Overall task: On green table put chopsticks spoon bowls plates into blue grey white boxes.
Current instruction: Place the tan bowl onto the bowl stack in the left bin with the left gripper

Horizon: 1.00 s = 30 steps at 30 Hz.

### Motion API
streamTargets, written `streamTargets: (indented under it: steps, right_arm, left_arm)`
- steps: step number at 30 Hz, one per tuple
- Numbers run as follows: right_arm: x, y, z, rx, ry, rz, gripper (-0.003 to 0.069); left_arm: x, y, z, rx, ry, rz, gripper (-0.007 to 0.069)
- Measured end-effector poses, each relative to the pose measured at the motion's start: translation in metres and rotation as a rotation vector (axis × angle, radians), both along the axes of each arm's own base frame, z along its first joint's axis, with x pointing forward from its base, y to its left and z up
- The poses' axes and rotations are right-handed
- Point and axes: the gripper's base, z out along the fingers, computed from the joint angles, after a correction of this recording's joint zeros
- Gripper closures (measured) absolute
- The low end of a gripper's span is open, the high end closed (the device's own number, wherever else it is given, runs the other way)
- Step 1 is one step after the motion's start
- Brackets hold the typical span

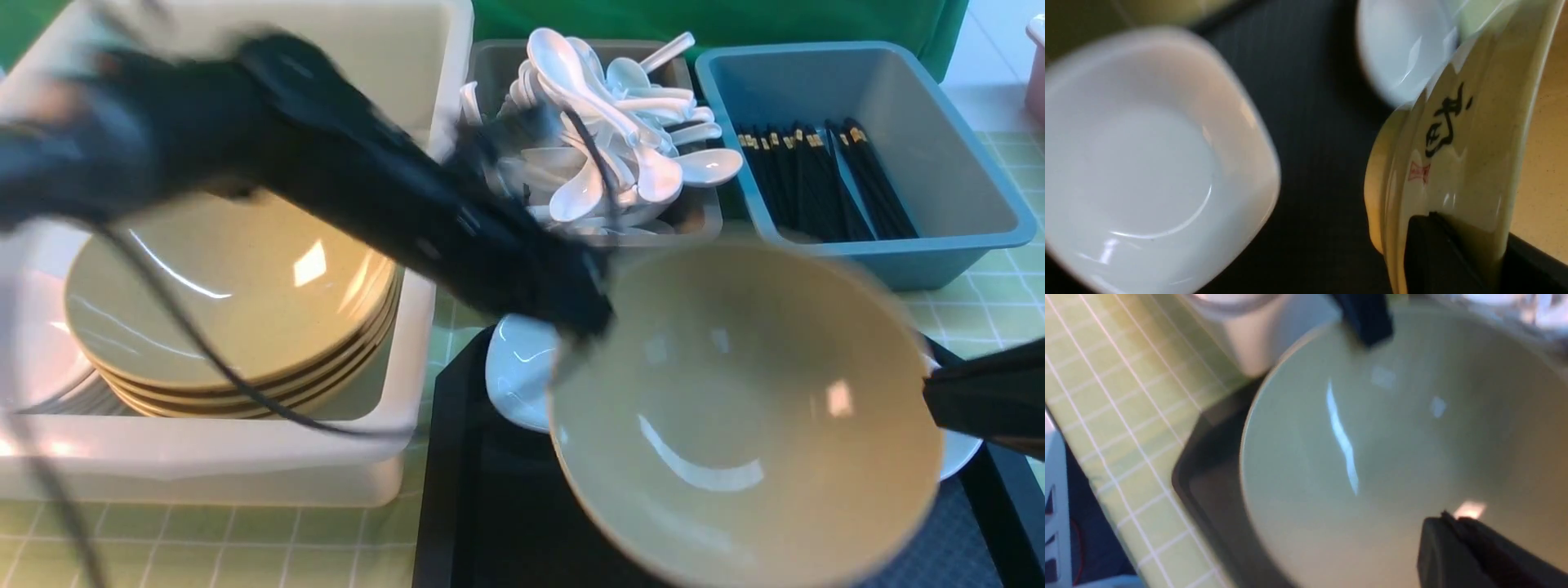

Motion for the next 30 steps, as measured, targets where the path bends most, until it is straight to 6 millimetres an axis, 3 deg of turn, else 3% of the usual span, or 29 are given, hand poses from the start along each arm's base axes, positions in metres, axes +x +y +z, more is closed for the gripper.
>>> streamTargets:
  steps: [3, 5, 6, 8, 10, 12, 15, 17, 20, 25, 30]
  right_arm:
    - [0.001, 0.002, 0.003, 0.021, -0.04, 0.017, 0.0622]
    - [0.003, 0.004, 0.005, 0.038, -0.065, 0.029, 0.0622]
    - [0.003, 0.004, 0.005, 0.04, -0.07, 0.034, 0.0622]
    - [0.007, 0.008, 0.005, 0.043, -0.094, 0.077, 0.0621]
    - [0.009, 0.011, 0.006, 0.057, -0.095, 0.1, 0.0621]
    - [0.018, 0.019, 0.006, 0.085, -0.086, 0.149, 0.062]
    - [0.028, 0.028, 0.01, 0.118, -0.069, 0.196, 0.0615]
    - [0.031, 0.03, 0.012, 0.122, -0.067, 0.205, 0.0613]
    - [0.035, 0.032, 0.016, 0.131, -0.066, 0.219, 0.0612]
    - [0.033, 0.033, 0.018, 0.129, -0.052, 0.242, 0.0612]
    - [0.031, 0.033, 0.016, 0.124, -0.032, 0.263, 0.0612]
  left_arm:
    - [-0.009, 0.038, 0.04, -0.07, -0.068, 0.076, 0.0606]
    - [-0.018, 0.076, 0.065, -0.094, -0.112, 0.152, 0.0606]
    - [-0.02, 0.079, 0.069, -0.097, -0.123, 0.159, 0.0606]
    - [-0.033, 0.118, 0.088, -0.101, -0.154, 0.26, 0.0606]
    - [-0.038, 0.136, 0.094, -0.1, -0.163, 0.323, 0.0606]
    - [-0.044, 0.17, 0.101, -0.099, -0.162, 0.469, 0.0607]
    - [-0.046, 0.207, 0.097, -0.06, -0.115, 0.646, 0.0607]
    - [-0.046, 0.216, 0.093, -0.034, -0.097, 0.683, 0.0607]
    - [-0.041, 0.242, 0.069, 0.116, 0.012, 0.768, 0.0607]
    - [-0.032, 0.259, 0.041, 0.231, 0.147, 0.808, 0.0607]
    - [-0.021, 0.266, 0.026, 0.237, 0.192, 0.835, 0.0607]
